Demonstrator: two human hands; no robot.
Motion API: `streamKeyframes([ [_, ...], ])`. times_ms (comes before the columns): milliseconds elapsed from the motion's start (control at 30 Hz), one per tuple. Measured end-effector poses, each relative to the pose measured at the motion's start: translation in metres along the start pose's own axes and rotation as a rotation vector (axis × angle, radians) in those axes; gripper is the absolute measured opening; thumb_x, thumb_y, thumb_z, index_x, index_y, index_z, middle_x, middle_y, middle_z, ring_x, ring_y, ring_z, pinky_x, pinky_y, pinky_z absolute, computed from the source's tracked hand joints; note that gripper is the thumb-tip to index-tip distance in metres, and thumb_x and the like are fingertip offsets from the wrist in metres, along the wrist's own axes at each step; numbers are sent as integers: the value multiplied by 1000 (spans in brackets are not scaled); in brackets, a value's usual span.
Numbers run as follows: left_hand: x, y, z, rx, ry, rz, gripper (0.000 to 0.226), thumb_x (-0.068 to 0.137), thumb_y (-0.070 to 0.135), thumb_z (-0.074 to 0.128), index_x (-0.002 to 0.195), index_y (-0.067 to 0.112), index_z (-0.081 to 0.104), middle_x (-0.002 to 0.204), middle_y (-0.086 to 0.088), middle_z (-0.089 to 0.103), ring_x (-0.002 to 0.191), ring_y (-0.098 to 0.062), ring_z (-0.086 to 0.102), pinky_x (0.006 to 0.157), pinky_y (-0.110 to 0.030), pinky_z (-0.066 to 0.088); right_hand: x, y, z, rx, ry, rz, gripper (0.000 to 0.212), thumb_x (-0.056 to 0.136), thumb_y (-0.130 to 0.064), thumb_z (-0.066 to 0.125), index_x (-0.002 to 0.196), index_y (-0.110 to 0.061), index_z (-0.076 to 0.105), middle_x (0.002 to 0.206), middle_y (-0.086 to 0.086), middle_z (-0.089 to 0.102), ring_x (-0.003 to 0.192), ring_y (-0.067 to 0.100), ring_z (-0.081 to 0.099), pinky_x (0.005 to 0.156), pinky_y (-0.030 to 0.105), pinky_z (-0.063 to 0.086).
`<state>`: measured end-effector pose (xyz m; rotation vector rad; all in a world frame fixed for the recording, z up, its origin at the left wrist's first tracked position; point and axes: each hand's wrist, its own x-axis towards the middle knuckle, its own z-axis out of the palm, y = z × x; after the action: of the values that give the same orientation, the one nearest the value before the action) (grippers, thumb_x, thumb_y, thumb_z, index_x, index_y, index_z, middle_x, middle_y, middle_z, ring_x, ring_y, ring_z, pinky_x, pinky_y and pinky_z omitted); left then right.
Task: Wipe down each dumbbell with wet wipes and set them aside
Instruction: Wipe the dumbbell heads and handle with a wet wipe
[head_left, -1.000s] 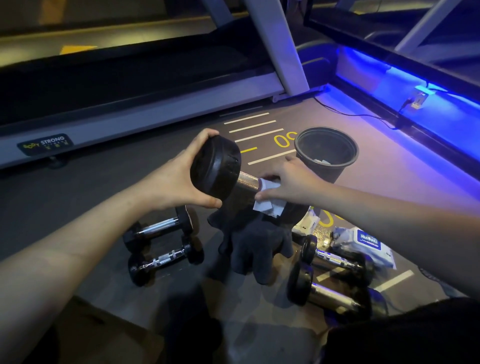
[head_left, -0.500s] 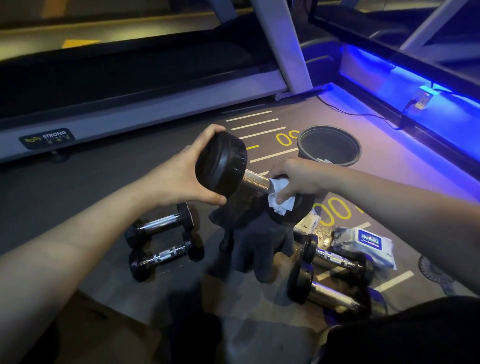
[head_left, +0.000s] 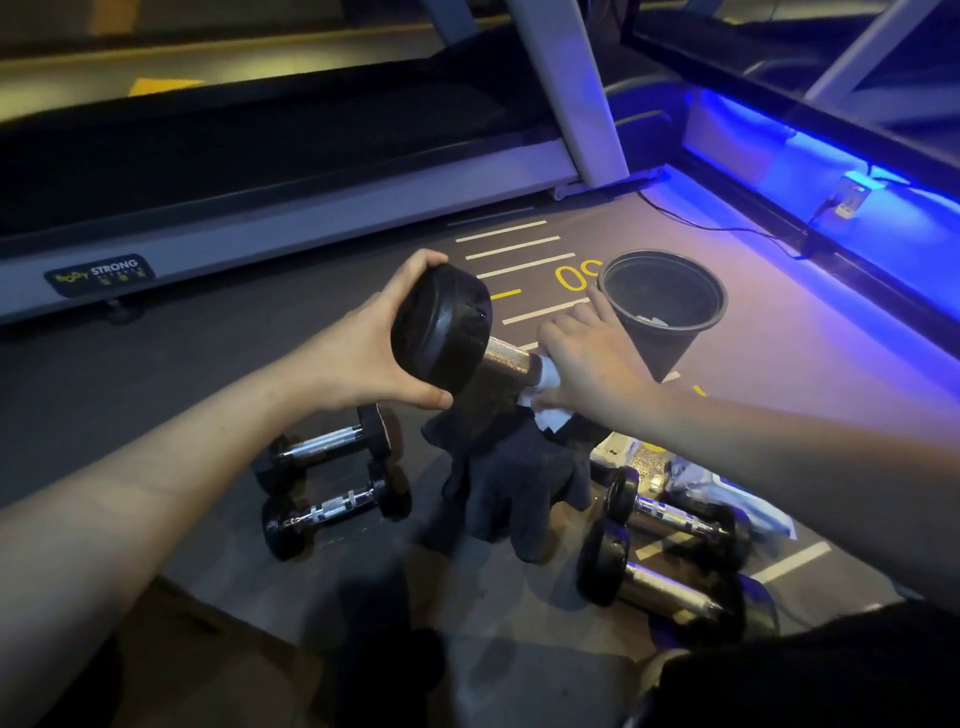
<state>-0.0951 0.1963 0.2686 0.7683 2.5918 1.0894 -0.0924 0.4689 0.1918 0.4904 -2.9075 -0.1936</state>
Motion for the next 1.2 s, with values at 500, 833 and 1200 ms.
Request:
streamKeyframes([
  [500,0,-11,-1,-81,-22,8,116,50,37,91,142,56,23,130,25,47,121,-5,58,109,-39,48,14,26,-10,399,-266,-30,47,72,-48,79,113,-27,70,105,-6,70,102,23,57,94,39,43],
  [833,0,-28,-1,-99,-40,-1,122,64,9,95,151,46,17,138,19,46,119,22,47,98,-2,37,-5,27,-11,384,-58,31,42,71,-56,75,107,-36,68,107,-14,68,114,17,53,112,41,30],
  [1200,4,-45,-6,-103,-41,-35,120,65,6,94,149,49,19,140,-1,51,125,-1,52,87,0,42,-25,20,-22,379,30,185,55,82,-51,71,131,-30,56,124,-5,56,115,21,56,88,35,43],
])
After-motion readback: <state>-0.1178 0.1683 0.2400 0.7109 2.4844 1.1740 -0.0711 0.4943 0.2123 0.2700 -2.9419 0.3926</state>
